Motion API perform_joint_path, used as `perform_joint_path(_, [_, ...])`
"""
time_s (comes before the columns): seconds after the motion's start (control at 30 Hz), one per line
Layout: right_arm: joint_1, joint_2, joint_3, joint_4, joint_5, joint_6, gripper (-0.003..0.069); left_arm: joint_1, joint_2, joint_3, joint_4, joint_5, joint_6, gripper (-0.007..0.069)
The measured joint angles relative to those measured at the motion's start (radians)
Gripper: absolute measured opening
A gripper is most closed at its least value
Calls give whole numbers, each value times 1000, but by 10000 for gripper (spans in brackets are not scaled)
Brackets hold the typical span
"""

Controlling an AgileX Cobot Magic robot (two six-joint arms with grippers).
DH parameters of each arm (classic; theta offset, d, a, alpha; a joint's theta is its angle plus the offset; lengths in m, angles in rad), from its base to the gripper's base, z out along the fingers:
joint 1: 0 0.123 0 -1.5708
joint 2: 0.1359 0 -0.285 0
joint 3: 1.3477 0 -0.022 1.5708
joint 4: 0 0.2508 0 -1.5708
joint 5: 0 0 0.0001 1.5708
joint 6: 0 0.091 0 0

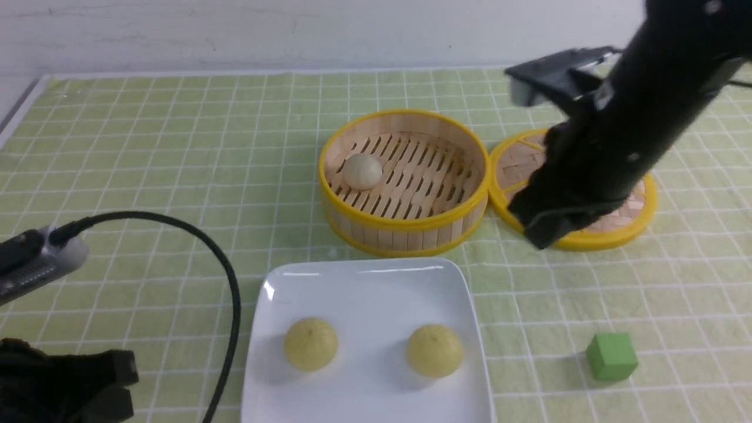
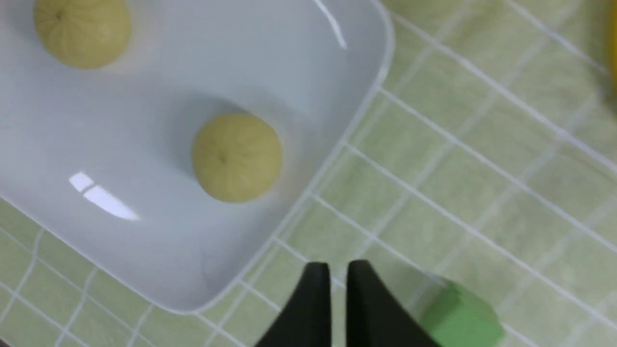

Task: Put the steamed buns into the plate on the green tablecloth.
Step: 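Reach into the bamboo steamer and grasp a bun with the left gripper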

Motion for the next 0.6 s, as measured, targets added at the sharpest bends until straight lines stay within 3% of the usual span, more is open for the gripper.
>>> perform_joint_path(0.03, [-23,-56,33,-26,9,21,-5,0,62,-12,-9,0,22,32])
perform_joint_path(0.1, [-51,-167,132,-50,18,42,-15,0,174,-56,-31,6,71,3])
perform_joint_path(0.3, [-110,-468,508,-71,-38,59,-15,-16,434,-315,-132,68,131,2])
perform_joint_path(0.43, [-117,-605,721,-82,-168,50,-15,-113,590,-493,-95,51,67,2])
perform_joint_path(0.6, [-119,-660,826,-80,-270,48,-15,-272,806,-757,60,45,-111,39])
